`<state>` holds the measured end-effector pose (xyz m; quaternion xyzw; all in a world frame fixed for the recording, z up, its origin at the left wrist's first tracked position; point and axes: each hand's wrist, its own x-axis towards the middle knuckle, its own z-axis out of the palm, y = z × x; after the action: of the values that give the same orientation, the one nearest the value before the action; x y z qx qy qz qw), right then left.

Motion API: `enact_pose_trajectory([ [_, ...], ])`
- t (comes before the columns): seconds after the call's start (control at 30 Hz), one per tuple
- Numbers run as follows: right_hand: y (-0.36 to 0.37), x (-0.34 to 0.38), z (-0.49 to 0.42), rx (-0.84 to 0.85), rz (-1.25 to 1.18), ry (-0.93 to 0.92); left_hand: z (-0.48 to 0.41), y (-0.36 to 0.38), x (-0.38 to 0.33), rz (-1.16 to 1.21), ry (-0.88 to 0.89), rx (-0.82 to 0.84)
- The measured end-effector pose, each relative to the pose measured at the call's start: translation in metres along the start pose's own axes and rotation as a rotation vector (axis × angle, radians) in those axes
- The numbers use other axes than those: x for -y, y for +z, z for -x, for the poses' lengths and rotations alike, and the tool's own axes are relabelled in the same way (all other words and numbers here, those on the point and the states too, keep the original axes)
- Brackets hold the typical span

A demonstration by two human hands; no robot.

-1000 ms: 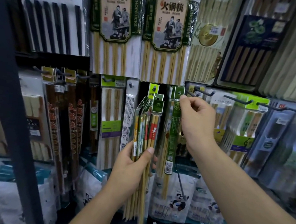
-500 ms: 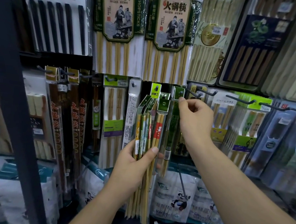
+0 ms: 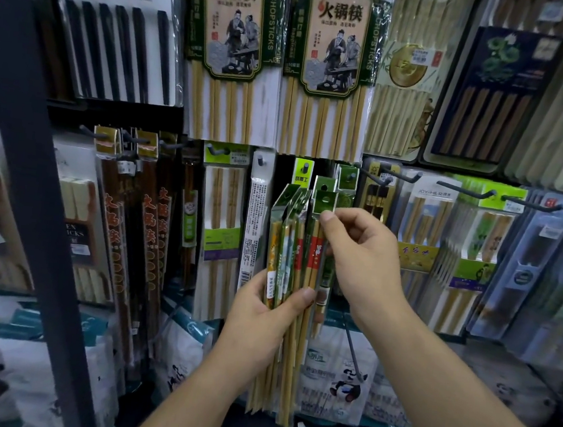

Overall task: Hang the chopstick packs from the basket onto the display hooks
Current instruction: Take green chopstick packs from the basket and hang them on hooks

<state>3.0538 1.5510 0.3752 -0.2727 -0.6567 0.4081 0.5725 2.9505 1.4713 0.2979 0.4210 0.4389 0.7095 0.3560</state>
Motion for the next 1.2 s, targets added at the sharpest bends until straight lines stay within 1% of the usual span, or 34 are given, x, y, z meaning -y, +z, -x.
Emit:
enact_pose_trajectory([
  [0.23, -0.003, 0.004, -0.004, -0.007, -0.07, 0.068, 0.0, 0.001, 0.0, 0.047, -0.024, 0.043],
  [0.37, -0.004, 0.003, -0.003, -0.026, -0.005, 0.035, -0.001, 0.0, 0.002, 0.018, -0.004, 0.03],
  [0.57, -0.01, 0.009, -0.015, -0.143, 0.009, 0.01, -0.004, -0.004, 0.006, -0.066, 0.018, -0.07],
  [0.7, -0.011, 0.017, -0.03, -0.148, 0.008, 0.007, -0.005, -0.008, 0.008, -0.042, -0.014, -0.081],
  [0.8, -0.009, 0.017, -0.036, -0.144, 0.033, 0.019, -0.005, -0.009, 0.009, -0.047, -0.012, -0.095],
  [1.2, -0.005, 0.015, -0.043, -0.189, 0.011, 0.047, -0.005, -0.011, 0.01, -0.083, -0.002, -0.075],
])
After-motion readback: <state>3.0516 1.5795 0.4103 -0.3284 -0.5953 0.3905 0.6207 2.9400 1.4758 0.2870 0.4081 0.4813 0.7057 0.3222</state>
